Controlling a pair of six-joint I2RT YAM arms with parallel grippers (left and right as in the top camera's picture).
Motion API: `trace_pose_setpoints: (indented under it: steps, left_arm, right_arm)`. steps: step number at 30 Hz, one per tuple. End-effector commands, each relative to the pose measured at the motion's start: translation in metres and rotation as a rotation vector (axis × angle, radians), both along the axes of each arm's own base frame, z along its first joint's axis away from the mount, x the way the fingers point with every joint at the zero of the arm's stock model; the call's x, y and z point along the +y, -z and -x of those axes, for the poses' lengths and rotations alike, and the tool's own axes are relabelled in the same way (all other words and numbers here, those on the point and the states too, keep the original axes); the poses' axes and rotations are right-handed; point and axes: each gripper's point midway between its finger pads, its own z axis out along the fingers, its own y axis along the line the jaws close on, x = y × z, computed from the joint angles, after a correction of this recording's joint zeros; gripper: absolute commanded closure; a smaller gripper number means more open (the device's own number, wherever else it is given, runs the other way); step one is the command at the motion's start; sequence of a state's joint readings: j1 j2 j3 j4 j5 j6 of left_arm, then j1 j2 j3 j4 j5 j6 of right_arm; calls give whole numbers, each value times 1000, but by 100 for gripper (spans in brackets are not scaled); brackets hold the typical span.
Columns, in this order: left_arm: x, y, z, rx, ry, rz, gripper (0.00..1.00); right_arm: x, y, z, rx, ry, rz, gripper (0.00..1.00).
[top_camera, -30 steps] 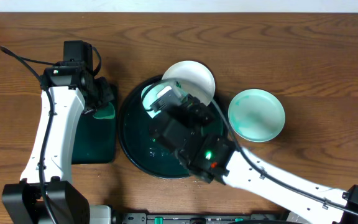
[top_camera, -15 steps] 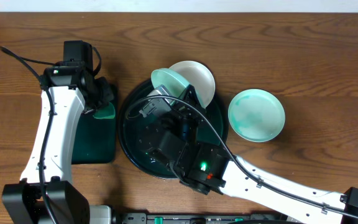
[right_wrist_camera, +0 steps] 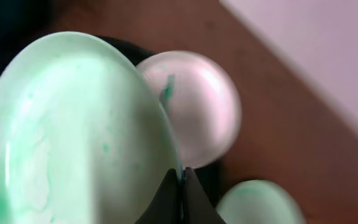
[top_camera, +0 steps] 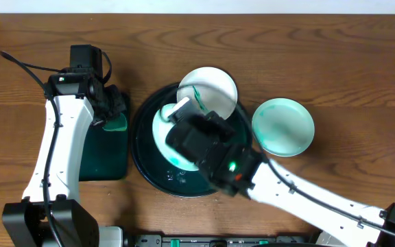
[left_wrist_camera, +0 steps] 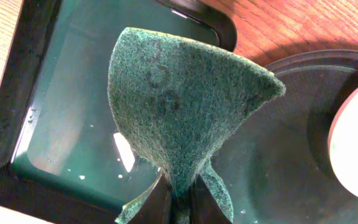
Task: Clean dirty plates on tray and stack at the side
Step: 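Lift the lower plate with the right gripper and stack it on the right plate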
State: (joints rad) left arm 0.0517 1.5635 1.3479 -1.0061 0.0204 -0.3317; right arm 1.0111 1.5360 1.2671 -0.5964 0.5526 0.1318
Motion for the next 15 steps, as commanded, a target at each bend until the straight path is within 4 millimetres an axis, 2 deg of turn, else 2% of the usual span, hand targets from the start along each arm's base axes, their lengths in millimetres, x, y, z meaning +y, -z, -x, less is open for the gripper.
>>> trace_pose_setpoints:
  steps: [1,3,5,8,11,15]
  left_arm:
    - [2,-7,-3,-22,15,-12,93]
    - [2,-7,-3,-22,15,-12,93]
    - [2,-7,-3,-22,15,-12,93]
    - [2,-7,-3,-22,15,-12,93]
    - [2,-7,-3,-22,15,-12,93]
    - [2,-7,-3,-22,15,-12,93]
  right_arm:
    - [4,-20,0,176,4,-313,99]
    - [-12,-31,-10,225,28,-405,99]
    - [-38,-40,-23,259,94,-485,99]
    - [-95,-42,-40,292,270,-544,99]
    - [-161,-28,-48,323,469,-510,99]
    - [-239,5,-41,397,721,-440,99]
